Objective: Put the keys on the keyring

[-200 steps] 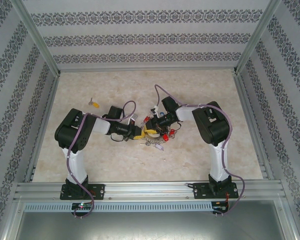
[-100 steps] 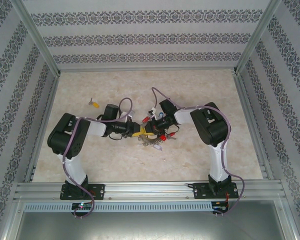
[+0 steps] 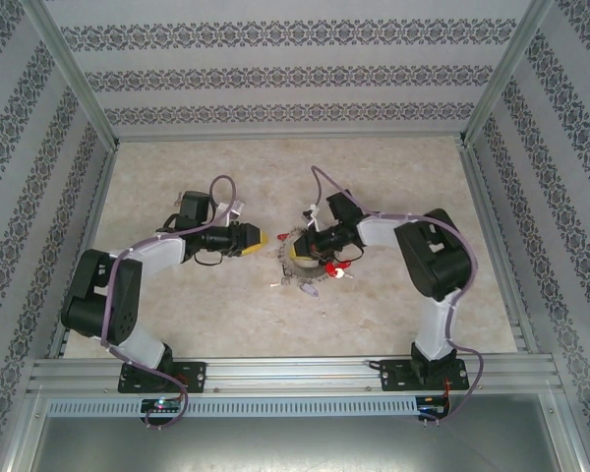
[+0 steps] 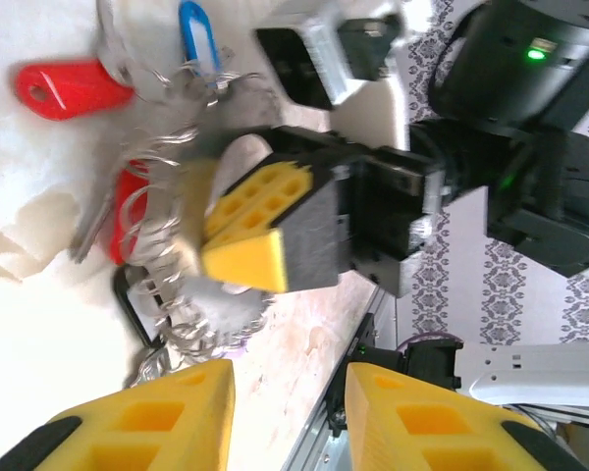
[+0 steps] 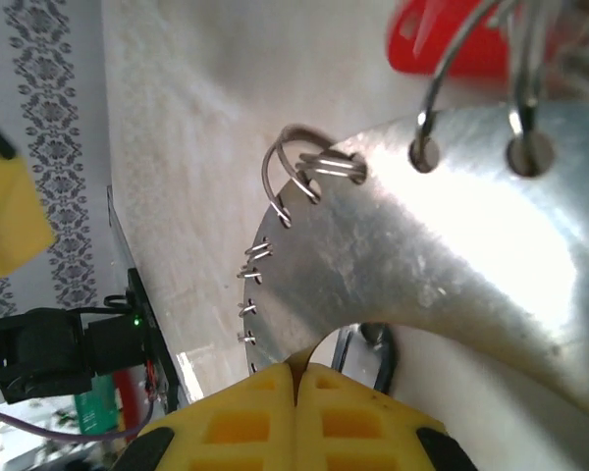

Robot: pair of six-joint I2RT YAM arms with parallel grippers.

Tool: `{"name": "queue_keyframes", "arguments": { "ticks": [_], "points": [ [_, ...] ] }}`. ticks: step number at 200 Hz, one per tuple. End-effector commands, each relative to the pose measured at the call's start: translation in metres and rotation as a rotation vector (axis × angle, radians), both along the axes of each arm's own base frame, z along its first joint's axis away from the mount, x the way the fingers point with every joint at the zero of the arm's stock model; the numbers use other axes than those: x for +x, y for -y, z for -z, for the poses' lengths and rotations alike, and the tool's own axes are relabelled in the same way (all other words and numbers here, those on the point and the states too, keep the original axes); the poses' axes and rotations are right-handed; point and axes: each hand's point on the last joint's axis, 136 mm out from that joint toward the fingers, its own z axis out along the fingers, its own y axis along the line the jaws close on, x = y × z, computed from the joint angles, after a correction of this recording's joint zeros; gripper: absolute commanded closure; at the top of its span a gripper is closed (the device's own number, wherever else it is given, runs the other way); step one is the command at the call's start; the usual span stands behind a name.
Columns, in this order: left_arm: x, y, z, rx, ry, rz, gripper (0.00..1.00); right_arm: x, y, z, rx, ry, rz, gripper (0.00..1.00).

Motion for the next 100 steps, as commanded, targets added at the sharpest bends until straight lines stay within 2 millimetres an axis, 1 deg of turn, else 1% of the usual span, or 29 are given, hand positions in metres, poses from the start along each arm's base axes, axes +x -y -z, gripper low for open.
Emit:
{"name": "queue_keyframes", "arguments": {
  "ticks": [1, 15, 31, 53, 73, 100],
  "points": [
    [0.001, -0.008, -0.039, 0.05, 0.113, 0.023, 0.63, 0.024, 0.004, -0.061, 0.075, 0.283, 0.024, 1.0],
    [0.003, -0.007, -0.051, 0.035, 0.14, 0.031, 0.62, 0.027, 0.005, -0.08, 0.105, 0.338, 0.024, 1.0],
    [0.007, -0.003, -0.063, -0.008, 0.171, 0.035, 0.62, 0.03, 0.006, -0.096, 0.135, 0.38, 0.024, 1.0],
    [0.009, -0.001, -0.086, -0.027, 0.271, 0.049, 0.61, 0.031, 0.007, -0.117, 0.184, 0.425, 0.02, 1.0],
    [0.005, 0.001, -0.106, -0.027, 0.381, 0.096, 0.6, 0.028, 0.005, -0.133, 0.223, 0.448, 0.001, 1.0],
    [-0.006, 0.002, -0.121, -0.03, 0.557, 0.17, 0.62, 0.023, 0.005, -0.151, 0.26, 0.468, -0.014, 1.0]
  ]
}}
